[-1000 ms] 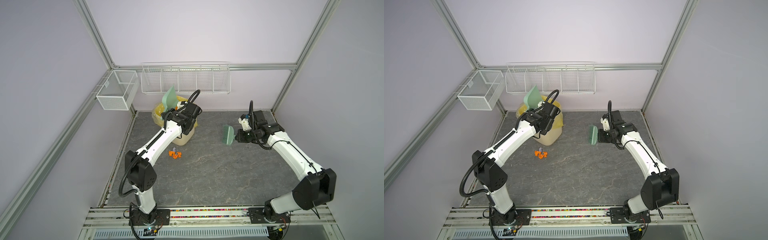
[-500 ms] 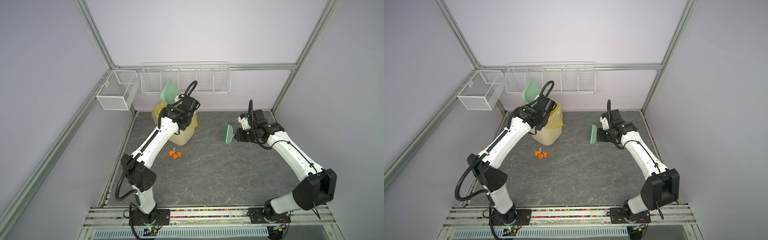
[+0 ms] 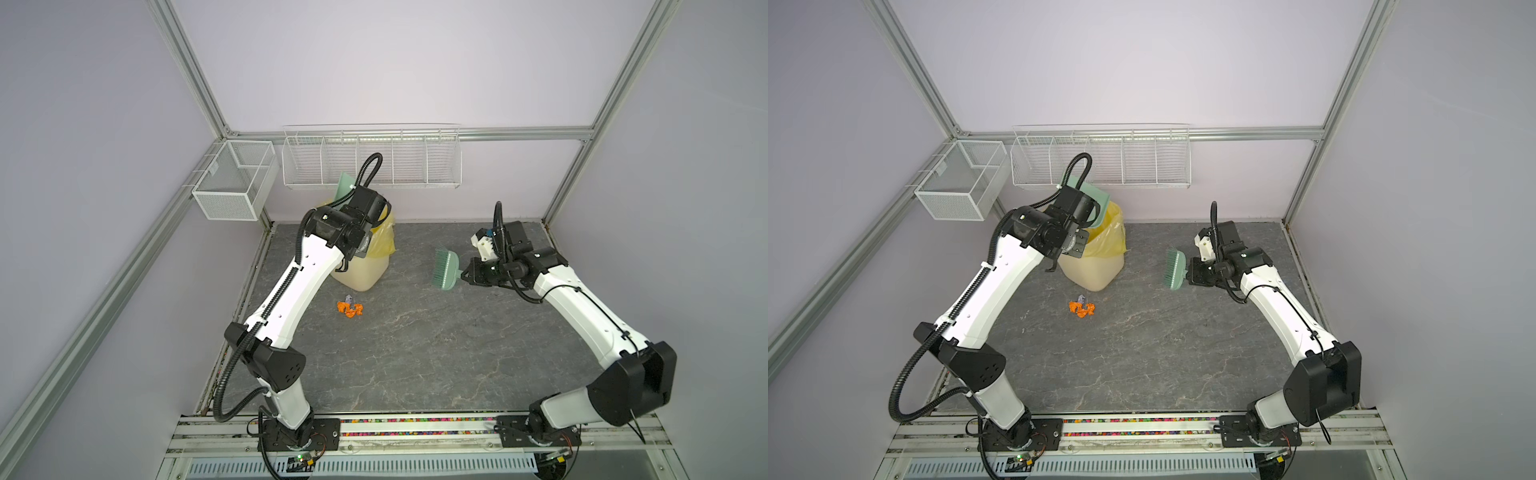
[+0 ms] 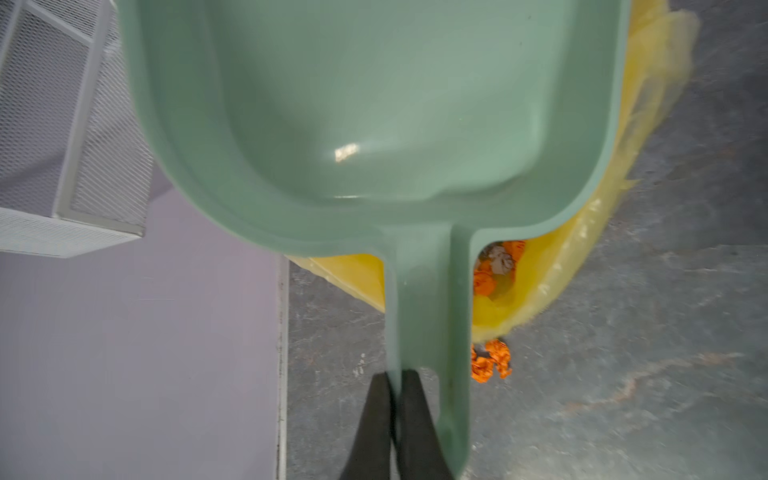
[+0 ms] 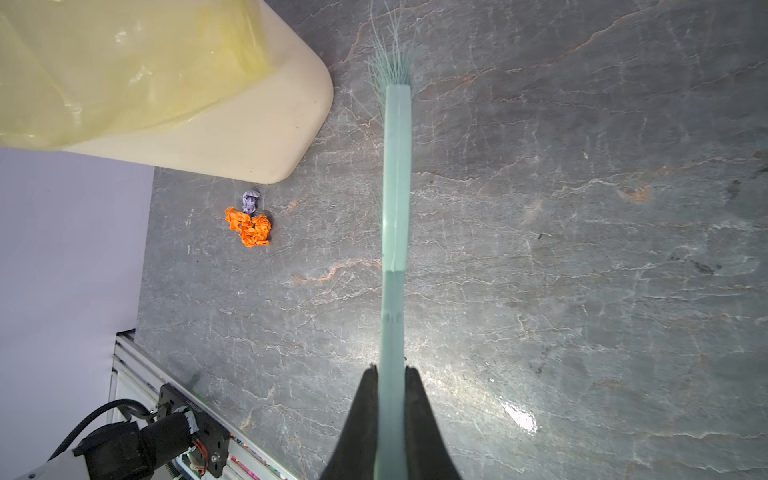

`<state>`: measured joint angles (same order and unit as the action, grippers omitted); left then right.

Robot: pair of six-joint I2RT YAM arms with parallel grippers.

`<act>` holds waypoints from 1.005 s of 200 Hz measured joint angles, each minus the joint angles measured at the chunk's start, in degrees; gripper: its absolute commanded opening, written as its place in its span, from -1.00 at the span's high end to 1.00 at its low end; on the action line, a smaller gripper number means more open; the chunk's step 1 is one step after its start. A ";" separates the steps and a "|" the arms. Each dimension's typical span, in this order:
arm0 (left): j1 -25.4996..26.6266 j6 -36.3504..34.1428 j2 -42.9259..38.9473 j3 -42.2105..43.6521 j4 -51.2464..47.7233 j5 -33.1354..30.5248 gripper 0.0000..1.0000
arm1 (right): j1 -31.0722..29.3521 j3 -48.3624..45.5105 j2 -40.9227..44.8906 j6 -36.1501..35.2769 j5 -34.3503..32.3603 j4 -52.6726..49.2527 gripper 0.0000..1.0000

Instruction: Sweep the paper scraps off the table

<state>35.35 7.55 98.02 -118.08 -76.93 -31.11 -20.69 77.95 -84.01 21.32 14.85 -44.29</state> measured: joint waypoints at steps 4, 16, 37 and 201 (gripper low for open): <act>0.02 0.24 -0.79 0.76 0.15 0.94 1.00 | -0.17 -0.15 0.00 0.26 0.20 0.17 0.86; 0.02 1.20 -3.63 3.30 0.76 4.31 1.00 | -0.85 -0.81 0.09 1.22 0.68 0.85 0.85; 0.00 2.49 -7.30 6.12 1.79 8.76 1.00 | -2.27 -2.21 0.35 2.95 1.77 1.75 0.86; 0.02 5.73 -15.28 22.45 9.25 23.69 1.00 | -14.75 -7.39 1.64 19.37 8.76 10.01 0.86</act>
<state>35.38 13.28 82.74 -95.64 -67.68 -7.42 -35.44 70.57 -82.37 40.69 23.62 -34.28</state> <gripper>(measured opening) 0.048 0.115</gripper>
